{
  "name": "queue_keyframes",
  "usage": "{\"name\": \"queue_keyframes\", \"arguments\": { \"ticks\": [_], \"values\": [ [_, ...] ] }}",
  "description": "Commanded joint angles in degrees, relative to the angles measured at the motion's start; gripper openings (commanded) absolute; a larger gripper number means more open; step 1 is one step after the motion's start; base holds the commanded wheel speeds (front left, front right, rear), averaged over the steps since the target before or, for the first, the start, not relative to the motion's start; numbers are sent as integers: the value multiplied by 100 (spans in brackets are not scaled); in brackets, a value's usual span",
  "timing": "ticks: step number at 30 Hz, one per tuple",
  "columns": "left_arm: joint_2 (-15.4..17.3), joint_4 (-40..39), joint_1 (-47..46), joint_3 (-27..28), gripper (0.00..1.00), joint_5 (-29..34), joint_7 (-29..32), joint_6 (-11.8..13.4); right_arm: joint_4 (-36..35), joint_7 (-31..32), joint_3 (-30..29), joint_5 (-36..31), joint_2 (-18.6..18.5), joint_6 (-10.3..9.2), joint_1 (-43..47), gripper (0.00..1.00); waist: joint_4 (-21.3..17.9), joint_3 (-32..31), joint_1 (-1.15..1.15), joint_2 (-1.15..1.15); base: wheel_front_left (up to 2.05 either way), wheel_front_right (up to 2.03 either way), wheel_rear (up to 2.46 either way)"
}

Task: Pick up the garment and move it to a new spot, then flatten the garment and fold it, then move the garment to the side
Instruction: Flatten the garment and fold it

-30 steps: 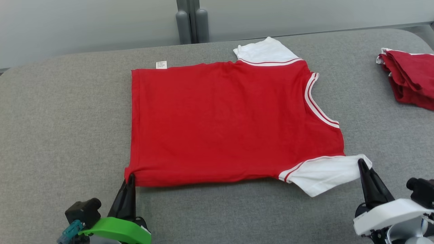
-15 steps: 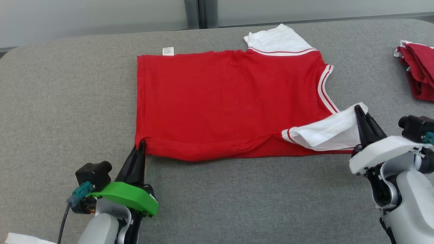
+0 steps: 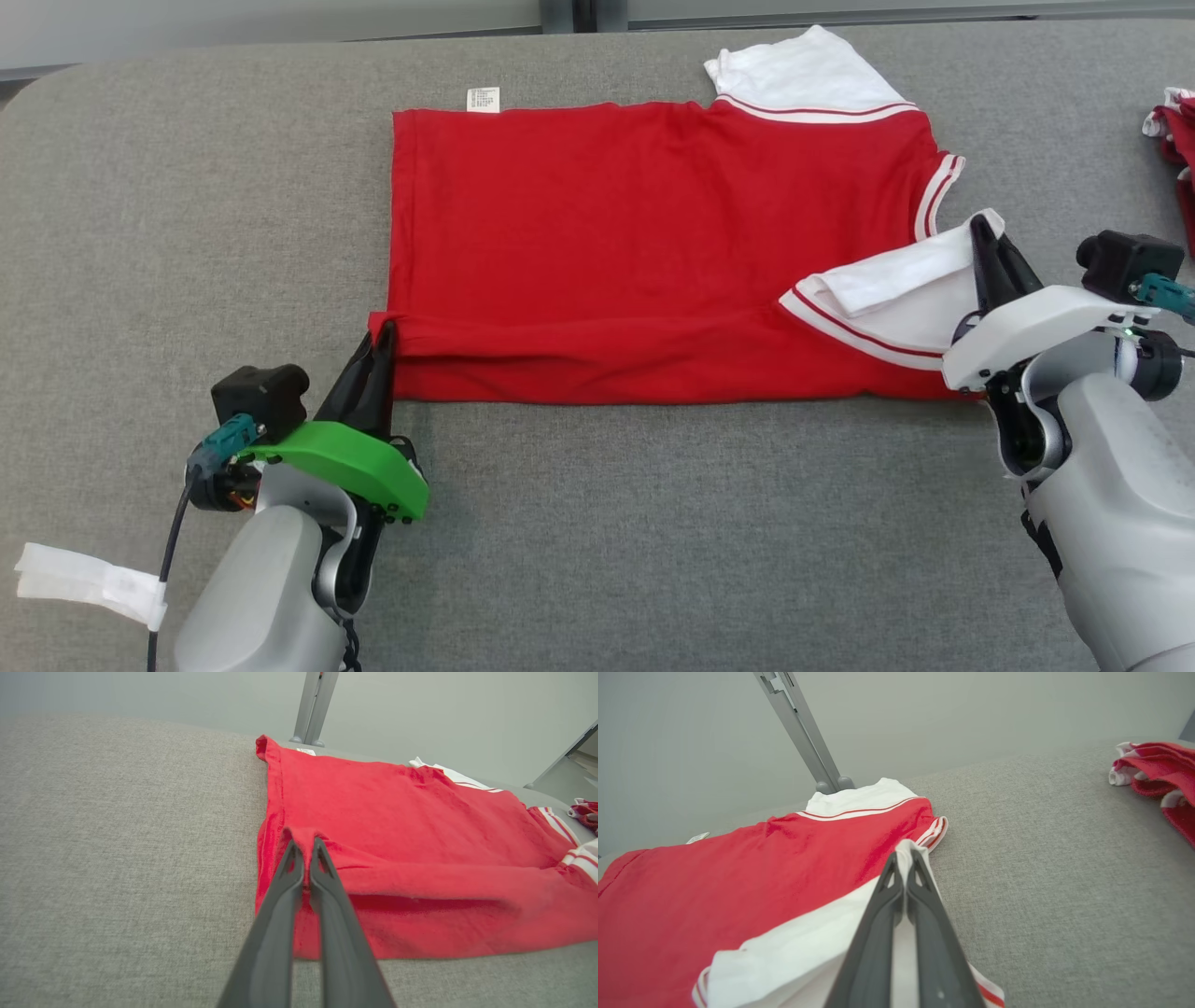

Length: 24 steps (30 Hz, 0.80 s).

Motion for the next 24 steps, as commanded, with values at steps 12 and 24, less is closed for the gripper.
{"name": "queue_keyframes", "arguments": {
  "ticks": [12,24],
  "values": [
    [-23,604,10,14,100,90,-317,-82,287,-535,856,316,-534,-7,398,100,-116,-207,0,0,0,0,0],
    [24,990,291,35,100,45,-357,-101,182,-563,1142,505,-651,-7,942,100,-285,-218,0,0,0,0,0]
  ]
}}
